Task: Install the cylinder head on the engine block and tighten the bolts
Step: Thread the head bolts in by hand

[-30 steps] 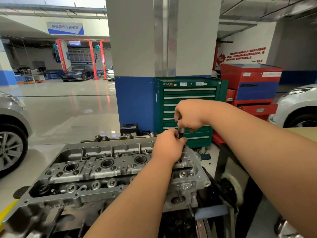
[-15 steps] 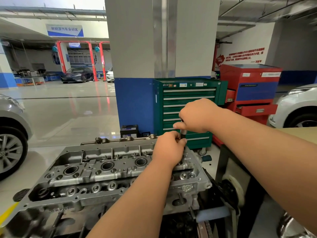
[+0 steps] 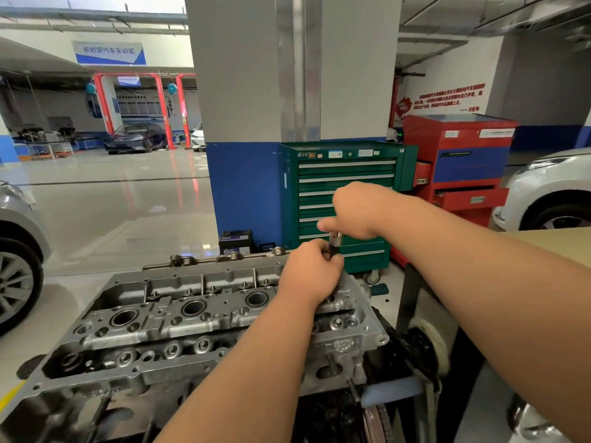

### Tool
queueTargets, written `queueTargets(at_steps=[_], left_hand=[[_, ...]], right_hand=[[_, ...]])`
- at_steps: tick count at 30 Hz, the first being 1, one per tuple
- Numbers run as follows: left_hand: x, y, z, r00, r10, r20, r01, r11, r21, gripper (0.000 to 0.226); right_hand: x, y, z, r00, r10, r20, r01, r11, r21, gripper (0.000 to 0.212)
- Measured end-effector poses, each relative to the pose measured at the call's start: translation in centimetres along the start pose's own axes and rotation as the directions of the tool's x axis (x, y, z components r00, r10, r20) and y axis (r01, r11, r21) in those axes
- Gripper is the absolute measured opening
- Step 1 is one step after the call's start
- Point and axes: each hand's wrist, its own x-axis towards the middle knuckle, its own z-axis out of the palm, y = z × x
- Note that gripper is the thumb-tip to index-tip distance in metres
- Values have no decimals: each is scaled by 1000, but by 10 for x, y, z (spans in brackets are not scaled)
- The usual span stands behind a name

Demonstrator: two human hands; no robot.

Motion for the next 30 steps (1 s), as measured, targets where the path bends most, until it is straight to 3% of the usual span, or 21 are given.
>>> queueTargets(at_steps=[3, 8, 11, 14, 16, 21, 27, 30], left_hand=[[2, 1, 1, 998, -20, -67, 19, 1000, -14, 32], [-1, 0, -4, 994, 90, -62, -89, 996, 24, 14], [-2, 1, -3, 997, 73, -16, -72, 997, 36, 11], [-3, 4, -1, 1000, 14, -28, -14, 1000, 13, 28], [-1, 3, -1, 998, 8, -62, -8, 1000, 5, 34], [-1, 0, -5, 995, 91, -30, -89, 994, 58, 15], [-2, 4, -1, 999, 15, -41, -13, 999, 43, 28], [0, 3, -2, 999, 36, -35, -34, 997, 62, 24]], right_hand=[[-1, -13, 8, 991, 86, -102, -97, 990, -107, 51], [-6, -5, -10, 980, -117, 162, 111, 993, 46, 31], [-6, -6, -7, 998, -36, 59, 37, 999, -25, 37], [-7, -12, 5, 993, 94, -72, -102, 987, -122, 49], [-7, -14, 10, 995, 73, -75, -79, 993, -87, 49], [-6, -6, -1, 993, -84, 82, 78, 994, 74, 31], [-5, -13, 11, 991, 54, -120, -67, 991, -111, 51], [-6, -11, 17, 988, -1, -154, -22, 989, -144, 56]])
